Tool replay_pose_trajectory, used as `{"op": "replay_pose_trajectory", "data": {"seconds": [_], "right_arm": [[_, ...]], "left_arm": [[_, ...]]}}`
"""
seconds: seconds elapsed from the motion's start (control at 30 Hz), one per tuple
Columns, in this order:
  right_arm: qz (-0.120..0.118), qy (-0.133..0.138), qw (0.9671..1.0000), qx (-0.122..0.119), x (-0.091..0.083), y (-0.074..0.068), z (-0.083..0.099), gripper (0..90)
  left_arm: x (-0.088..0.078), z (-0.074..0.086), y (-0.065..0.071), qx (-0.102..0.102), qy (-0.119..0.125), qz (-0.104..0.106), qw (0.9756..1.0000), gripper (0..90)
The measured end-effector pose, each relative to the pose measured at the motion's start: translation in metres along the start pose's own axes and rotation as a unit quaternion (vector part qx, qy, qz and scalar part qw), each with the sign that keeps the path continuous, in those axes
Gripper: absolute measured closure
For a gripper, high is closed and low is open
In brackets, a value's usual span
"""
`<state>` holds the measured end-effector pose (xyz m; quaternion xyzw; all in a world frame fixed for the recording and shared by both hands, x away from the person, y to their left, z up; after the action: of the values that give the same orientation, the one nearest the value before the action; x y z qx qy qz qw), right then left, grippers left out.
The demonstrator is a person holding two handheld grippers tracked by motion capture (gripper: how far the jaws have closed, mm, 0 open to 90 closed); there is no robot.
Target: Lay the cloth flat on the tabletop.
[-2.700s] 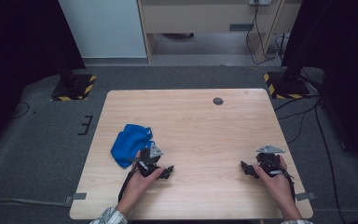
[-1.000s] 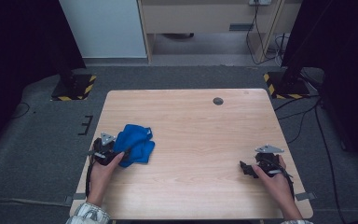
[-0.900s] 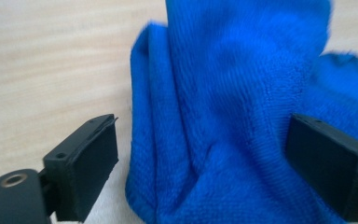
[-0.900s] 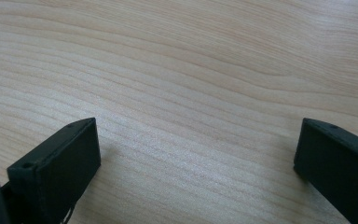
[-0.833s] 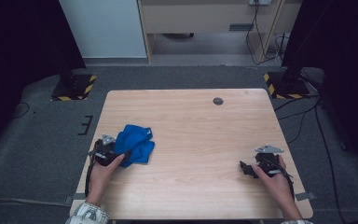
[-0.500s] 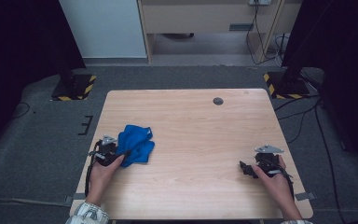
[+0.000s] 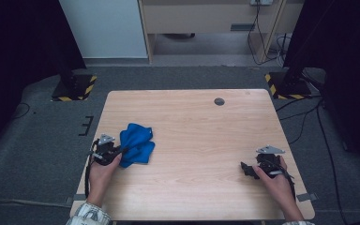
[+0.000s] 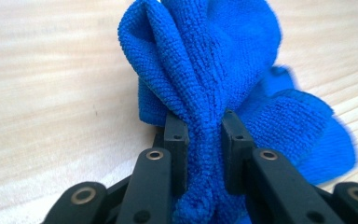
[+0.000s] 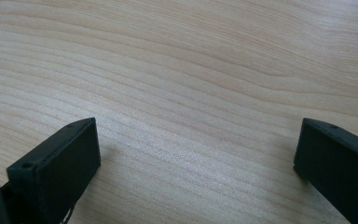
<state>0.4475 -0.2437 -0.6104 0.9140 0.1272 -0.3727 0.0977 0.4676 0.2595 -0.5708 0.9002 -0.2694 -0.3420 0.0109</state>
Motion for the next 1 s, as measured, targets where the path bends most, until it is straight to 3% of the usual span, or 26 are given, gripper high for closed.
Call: {"op": "replay_pose_trajectory", "data": {"seconds": [0.23, 0.5, 0.8, 1.0], "right_arm": [[0.0, 0.0, 1.0, 0.0, 0.0, 0.0, 0.0, 0.5], [0.0, 0.0, 1.0, -0.001, 0.0, 0.0, 0.0, 0.5], [-0.001, 0.0, 1.0, 0.001, 0.001, -0.001, -0.001, 0.3], [-0.004, -0.001, 1.0, -0.003, 0.002, -0.003, -0.002, 0.3]], "left_arm": [[-0.014, -0.018, 0.013, 0.001, 0.042, 0.021, 0.9989, 76.5], [-0.025, -0.041, 0.043, 0.02, 0.074, 0.051, 0.9958, 76.7], [-0.02, -0.062, 0.088, 0.043, 0.082, 0.093, 0.9913, 76.7], [-0.002, -0.072, 0.127, 0.072, 0.067, 0.124, 0.9873, 76.7]]}}
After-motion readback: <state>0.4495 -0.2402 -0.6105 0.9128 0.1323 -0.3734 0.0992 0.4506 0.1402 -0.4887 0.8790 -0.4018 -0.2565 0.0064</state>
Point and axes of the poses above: each handheld gripper's, and its own axes: x roughly forward along the jaws, z roughly out of its underside, y roughly to its right, the point moved 10 cm from there along x, roughly forward along the jaws, and after that the axes turned 7 degrees about z, right-handed, at the moved point
